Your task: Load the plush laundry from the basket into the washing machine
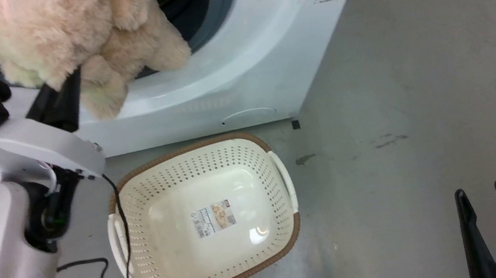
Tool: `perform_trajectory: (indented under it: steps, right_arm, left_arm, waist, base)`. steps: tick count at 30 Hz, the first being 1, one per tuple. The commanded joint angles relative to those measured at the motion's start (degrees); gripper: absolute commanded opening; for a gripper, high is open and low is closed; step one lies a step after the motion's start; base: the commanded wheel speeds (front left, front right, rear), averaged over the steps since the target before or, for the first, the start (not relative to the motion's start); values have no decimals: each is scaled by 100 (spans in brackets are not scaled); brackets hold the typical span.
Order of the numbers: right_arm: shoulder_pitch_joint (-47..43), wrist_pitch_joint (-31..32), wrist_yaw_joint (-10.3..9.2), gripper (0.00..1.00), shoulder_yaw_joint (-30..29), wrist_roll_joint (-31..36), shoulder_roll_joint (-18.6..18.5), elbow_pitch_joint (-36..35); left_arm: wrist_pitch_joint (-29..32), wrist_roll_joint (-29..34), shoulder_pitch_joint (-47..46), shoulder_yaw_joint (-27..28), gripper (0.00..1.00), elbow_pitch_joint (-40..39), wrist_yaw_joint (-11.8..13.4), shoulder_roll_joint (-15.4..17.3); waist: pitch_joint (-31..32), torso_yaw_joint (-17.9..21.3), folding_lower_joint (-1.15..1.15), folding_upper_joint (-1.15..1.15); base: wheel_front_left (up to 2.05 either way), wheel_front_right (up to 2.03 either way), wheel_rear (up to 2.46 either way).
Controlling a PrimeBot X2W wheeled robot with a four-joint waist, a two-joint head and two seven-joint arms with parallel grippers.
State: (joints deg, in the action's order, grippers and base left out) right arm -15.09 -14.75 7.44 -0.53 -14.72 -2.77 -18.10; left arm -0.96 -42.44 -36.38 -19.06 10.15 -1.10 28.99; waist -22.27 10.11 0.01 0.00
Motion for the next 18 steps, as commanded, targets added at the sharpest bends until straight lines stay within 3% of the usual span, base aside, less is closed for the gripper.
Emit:
perform_trajectory:
  steps: [1,18]
  right_arm:
    - [-53,-25,5,100,9,-42,-10,-38]
    - [-436,-25,5,100,220,-302,-10,-614]
  left_arm:
    - [-3,-10,-128,38,0,-13,11,41]
    - [-134,215,-671,675,0,-397,24,1085]
  waist:
    - [-92,94,-1,0]
    - [-1055,781,-1,0]
  base:
    - [0,0,0]
    - [0,0,0]
